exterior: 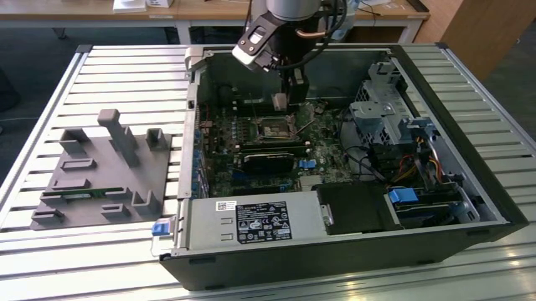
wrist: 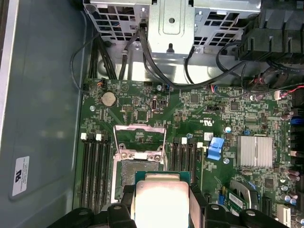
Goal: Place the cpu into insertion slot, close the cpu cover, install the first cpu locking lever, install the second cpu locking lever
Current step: 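Place the cpu into insertion slot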
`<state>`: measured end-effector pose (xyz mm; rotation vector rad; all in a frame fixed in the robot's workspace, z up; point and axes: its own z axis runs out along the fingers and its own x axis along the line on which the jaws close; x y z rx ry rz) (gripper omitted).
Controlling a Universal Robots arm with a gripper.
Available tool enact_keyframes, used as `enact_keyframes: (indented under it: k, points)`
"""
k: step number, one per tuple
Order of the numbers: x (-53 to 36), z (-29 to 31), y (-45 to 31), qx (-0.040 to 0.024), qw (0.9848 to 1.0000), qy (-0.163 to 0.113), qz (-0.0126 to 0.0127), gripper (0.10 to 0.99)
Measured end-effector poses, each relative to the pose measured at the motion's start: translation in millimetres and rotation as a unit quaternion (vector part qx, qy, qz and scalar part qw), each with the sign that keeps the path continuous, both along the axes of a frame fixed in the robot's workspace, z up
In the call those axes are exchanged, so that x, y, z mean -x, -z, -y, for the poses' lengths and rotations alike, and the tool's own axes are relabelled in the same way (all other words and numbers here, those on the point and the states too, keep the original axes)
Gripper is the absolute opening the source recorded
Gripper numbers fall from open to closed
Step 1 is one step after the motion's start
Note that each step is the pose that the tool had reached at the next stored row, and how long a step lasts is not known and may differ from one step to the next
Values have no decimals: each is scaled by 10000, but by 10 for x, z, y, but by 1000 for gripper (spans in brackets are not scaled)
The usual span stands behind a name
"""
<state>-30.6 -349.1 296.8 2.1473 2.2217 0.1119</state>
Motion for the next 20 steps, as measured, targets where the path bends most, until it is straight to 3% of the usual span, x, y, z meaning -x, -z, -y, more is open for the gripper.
enact_keyframes:
  k: [20]
  points:
    - [0,0,75,0,10000,0,-8,537]
